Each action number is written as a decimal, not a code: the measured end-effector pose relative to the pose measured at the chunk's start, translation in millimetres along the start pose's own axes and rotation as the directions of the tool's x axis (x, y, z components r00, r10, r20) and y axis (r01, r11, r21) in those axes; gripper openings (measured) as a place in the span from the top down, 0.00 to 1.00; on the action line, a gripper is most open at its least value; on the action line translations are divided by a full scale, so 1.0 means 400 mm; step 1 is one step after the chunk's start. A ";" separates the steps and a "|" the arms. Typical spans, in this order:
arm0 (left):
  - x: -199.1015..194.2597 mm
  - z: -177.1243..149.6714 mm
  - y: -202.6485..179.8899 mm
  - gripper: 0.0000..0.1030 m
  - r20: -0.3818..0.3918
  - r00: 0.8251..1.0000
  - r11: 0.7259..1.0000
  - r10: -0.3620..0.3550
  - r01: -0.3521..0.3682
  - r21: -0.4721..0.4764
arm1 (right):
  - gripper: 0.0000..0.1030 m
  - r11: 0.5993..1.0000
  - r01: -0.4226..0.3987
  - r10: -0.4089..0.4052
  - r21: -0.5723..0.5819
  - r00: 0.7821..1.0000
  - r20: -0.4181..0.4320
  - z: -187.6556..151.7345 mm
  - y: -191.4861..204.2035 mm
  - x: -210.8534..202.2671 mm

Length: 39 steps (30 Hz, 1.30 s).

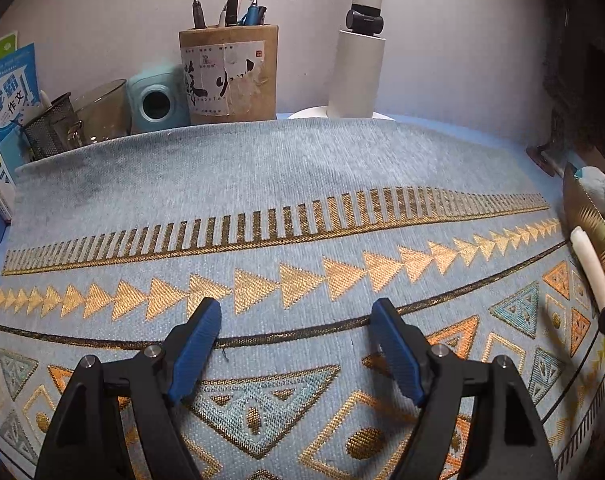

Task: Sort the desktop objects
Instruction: 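Carry the highlighter with the right gripper over the bowl and open it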

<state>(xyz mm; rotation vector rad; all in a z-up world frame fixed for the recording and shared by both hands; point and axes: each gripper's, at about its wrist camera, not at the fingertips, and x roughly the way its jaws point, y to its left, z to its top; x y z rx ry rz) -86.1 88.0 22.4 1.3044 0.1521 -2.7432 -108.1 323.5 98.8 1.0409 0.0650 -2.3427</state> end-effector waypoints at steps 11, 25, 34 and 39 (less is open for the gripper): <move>-0.125 0.053 -0.096 0.27 0.058 0.992 0.993 -0.116 0.116 0.010 | 0.76 0.968 0.186 -0.213 0.166 0.963 0.165 0.033 -0.237 -0.249; -0.248 0.149 -0.506 0.26 0.151 0.947 0.933 -0.282 0.235 0.271 | 0.76 0.897 0.299 -0.350 0.326 0.930 0.110 0.100 -0.498 -0.206; -0.231 0.203 -0.674 0.26 0.157 0.920 0.908 -0.359 0.306 0.285 | 0.76 0.891 0.322 -0.370 0.320 0.924 0.101 0.122 -0.524 -0.175; -0.187 0.247 -0.807 0.26 0.146 0.910 0.885 -0.388 0.323 0.337 | 0.76 0.892 0.308 -0.356 0.330 0.930 0.094 0.127 -0.556 -0.179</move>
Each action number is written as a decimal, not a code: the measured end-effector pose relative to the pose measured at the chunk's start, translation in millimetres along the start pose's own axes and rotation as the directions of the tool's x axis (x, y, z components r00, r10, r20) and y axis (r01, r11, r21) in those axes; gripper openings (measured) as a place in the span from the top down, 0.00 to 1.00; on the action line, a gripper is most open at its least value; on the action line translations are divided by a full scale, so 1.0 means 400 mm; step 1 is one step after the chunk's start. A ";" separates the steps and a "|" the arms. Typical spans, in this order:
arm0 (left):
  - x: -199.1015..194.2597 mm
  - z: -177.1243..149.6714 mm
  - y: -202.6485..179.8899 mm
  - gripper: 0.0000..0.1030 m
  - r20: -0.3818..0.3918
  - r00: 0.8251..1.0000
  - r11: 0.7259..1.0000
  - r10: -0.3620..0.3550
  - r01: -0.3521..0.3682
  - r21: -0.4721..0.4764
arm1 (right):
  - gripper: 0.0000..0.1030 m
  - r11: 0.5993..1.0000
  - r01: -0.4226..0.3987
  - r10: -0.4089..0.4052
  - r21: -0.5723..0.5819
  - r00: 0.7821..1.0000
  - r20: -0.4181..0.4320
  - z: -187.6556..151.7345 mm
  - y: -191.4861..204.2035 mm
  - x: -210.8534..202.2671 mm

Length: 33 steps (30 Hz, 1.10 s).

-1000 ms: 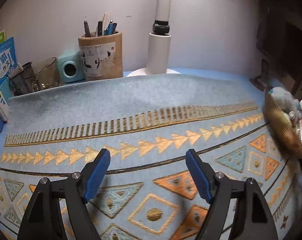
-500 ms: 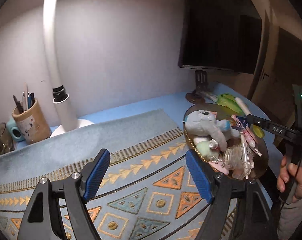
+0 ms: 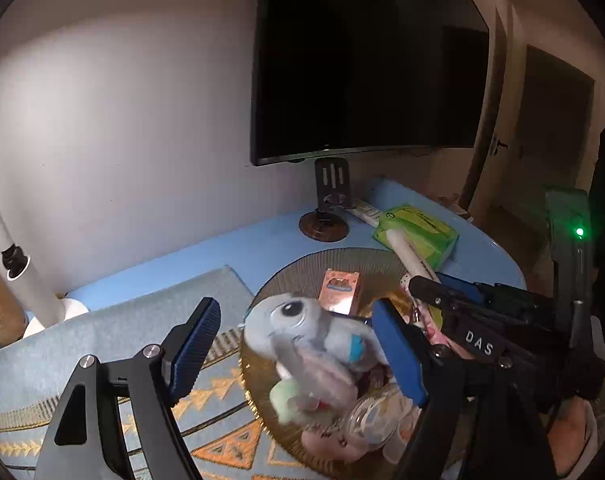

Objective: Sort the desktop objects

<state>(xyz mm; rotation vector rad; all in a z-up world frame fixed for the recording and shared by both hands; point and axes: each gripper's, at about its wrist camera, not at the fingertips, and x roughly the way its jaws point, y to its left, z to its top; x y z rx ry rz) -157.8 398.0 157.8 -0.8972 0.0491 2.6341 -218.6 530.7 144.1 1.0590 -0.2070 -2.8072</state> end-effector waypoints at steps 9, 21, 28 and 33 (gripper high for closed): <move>0.062 -0.019 -0.035 0.26 -0.052 0.998 0.998 0.017 -0.014 0.061 | 0.57 0.998 -0.059 0.059 0.021 0.998 -0.009 -0.006 -0.032 -0.039; -0.238 -0.215 0.220 0.23 -0.051 0.974 0.975 0.223 -0.222 0.017 | 0.20 0.959 -0.250 0.242 -0.137 0.968 -0.068 -0.144 0.246 -0.170; -0.412 -0.412 0.460 0.17 -0.116 0.902 0.888 0.416 -0.430 -0.163 | 0.15 0.928 -0.271 0.220 -0.256 0.953 -0.210 -0.300 0.459 -0.087; -0.403 -0.549 0.572 0.17 -0.235 0.849 0.821 0.473 -0.522 -0.232 | 0.15 0.952 -0.187 0.114 -0.242 0.950 -0.290 -0.369 0.469 0.028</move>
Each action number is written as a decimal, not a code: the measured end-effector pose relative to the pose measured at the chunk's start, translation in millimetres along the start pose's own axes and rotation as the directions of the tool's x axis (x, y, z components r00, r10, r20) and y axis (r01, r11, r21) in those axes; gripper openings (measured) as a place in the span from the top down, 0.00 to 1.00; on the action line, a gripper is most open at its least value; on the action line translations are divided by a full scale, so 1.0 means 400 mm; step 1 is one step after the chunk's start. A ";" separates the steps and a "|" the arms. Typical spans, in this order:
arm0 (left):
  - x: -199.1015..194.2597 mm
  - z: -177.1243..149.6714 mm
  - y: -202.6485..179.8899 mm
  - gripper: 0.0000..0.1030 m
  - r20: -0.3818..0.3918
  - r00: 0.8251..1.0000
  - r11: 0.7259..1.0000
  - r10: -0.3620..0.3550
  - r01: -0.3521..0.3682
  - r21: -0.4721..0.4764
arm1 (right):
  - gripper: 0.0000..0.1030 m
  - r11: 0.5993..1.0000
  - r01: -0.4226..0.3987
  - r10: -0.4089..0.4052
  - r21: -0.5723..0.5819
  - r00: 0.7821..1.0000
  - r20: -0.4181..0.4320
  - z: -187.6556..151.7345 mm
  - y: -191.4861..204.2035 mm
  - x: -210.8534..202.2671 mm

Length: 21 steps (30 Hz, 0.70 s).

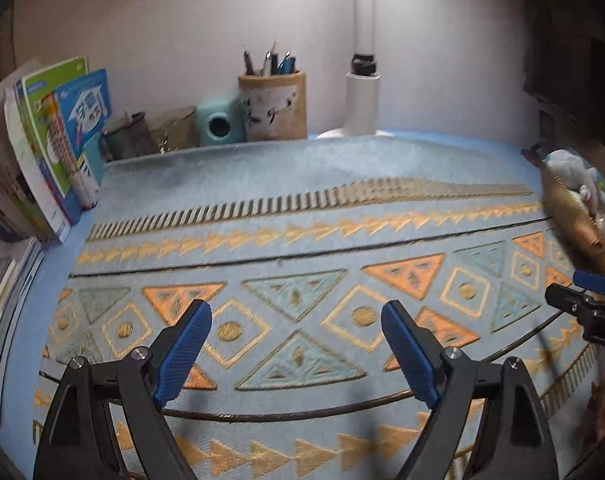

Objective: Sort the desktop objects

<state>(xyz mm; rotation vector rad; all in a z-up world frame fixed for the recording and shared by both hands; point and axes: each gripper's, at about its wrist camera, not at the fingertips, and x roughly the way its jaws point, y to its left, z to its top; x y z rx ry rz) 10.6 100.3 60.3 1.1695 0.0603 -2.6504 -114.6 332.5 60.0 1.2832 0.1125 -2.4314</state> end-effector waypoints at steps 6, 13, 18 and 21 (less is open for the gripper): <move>0.084 -0.025 -0.003 0.17 -0.081 0.997 1.000 -0.012 0.011 -0.019 | 0.14 0.994 0.090 -0.093 -0.054 0.995 -0.046 -0.018 -0.018 0.042; 0.084 -0.061 -0.020 0.00 -0.123 0.992 0.998 -0.009 0.001 -0.065 | 0.00 0.992 0.115 -0.117 -0.048 0.993 -0.035 -0.064 -0.023 0.038; 0.088 -0.062 -0.015 0.00 -0.129 0.992 0.997 -0.017 0.006 -0.080 | 0.00 0.992 0.120 -0.121 -0.043 0.993 -0.004 -0.073 -0.016 0.038; 0.090 -0.060 -0.016 0.00 -0.128 0.992 0.997 -0.018 0.008 -0.081 | 0.00 0.993 0.106 -0.106 -0.056 0.994 0.005 -0.078 -0.019 0.035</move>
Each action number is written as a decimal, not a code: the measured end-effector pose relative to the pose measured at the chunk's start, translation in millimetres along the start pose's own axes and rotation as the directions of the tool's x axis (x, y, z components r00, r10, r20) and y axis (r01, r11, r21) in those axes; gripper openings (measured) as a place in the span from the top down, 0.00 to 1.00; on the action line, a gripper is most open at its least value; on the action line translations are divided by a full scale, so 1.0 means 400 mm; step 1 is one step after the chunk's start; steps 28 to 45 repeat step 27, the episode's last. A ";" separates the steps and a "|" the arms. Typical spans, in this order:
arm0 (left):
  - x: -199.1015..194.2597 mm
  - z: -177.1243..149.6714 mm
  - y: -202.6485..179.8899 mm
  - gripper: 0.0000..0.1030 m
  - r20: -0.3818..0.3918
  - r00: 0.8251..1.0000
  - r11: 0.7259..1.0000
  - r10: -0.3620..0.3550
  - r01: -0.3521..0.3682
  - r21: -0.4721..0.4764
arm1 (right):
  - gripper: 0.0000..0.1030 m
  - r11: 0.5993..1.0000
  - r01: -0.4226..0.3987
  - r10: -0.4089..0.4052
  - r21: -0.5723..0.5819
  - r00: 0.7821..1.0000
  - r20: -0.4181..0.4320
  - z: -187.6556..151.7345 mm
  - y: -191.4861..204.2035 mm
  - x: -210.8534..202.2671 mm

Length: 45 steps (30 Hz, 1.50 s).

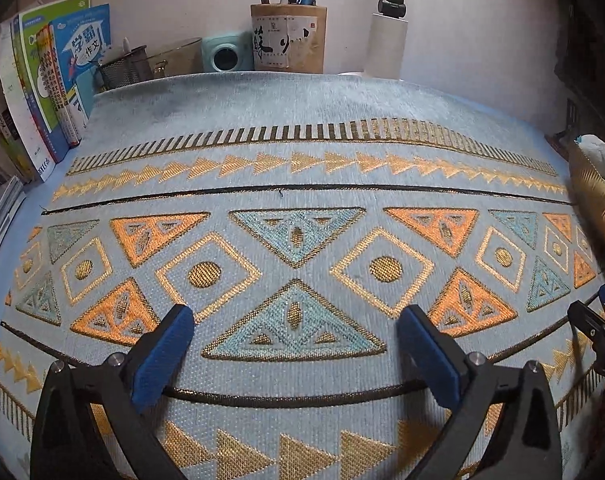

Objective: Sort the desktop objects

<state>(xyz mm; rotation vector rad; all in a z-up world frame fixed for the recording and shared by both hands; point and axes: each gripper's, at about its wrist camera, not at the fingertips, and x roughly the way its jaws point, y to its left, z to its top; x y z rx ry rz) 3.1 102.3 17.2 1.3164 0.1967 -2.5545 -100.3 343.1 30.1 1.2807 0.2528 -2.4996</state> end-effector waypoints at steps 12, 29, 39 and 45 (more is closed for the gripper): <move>0.001 0.000 -0.001 0.00 0.000 1.000 1.000 -0.001 0.001 0.000 | 0.00 1.000 0.000 0.000 0.003 1.000 0.001 0.000 0.003 -0.003; 0.002 0.000 -0.006 0.00 0.000 1.000 1.000 -0.002 0.002 -0.002 | 0.00 1.000 0.000 0.000 0.004 1.000 0.001 -0.001 0.001 -0.002; 0.002 0.000 -0.006 0.00 0.000 1.000 1.000 -0.002 0.002 -0.002 | 0.00 1.000 0.000 0.000 0.004 1.000 0.001 -0.001 0.001 -0.002; 0.002 0.000 -0.006 0.00 0.000 1.000 1.000 -0.002 0.002 -0.002 | 0.00 1.000 0.000 0.000 0.004 1.000 0.001 -0.001 0.001 -0.002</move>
